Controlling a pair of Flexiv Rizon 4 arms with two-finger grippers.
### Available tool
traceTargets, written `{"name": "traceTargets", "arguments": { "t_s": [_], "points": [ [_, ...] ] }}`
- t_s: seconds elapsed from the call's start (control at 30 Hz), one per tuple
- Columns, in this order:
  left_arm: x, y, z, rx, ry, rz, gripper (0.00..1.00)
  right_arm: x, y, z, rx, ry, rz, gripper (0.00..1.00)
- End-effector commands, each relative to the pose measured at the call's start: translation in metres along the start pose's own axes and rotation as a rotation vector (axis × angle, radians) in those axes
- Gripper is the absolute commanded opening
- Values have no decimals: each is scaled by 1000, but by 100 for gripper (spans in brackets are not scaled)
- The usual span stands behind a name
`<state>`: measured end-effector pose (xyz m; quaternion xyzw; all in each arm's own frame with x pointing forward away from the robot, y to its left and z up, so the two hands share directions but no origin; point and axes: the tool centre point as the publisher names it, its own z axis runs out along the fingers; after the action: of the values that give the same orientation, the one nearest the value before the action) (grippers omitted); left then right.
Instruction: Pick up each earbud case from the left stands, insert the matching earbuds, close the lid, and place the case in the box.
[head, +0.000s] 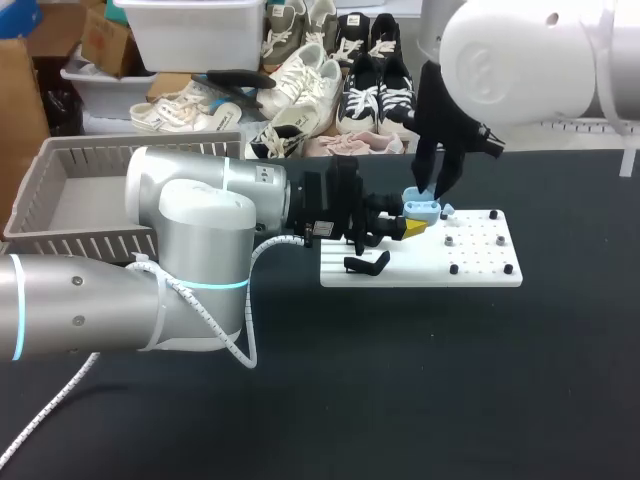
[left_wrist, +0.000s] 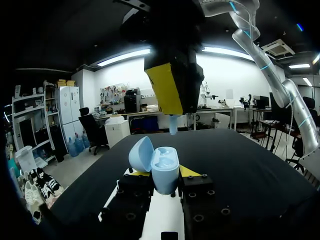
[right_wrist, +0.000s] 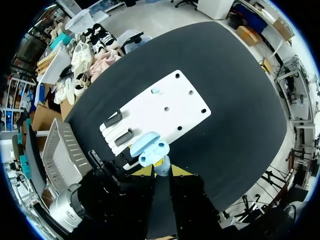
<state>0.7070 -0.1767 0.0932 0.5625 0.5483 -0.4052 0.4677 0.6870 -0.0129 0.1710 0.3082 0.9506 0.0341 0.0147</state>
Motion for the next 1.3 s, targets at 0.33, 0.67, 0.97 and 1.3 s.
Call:
{"name": "traceTargets", "arguments": {
  "t_s": [0.33,0.67,0.97,1.3],
  "points": [
    [1,0,0,-2,-4,1,0,-3,-2,6,-14,8,1,0],
    [1,0,0,-2,-4,1,0,-7,2,8,-13,9,-9,0],
    [1,0,0,-2,-4,1,0,-8,5,11,-12,18,-18,0],
    [1,0,0,-2,-4,1,0,-9,7,13,-11,25,-24,0]
  ]
}}
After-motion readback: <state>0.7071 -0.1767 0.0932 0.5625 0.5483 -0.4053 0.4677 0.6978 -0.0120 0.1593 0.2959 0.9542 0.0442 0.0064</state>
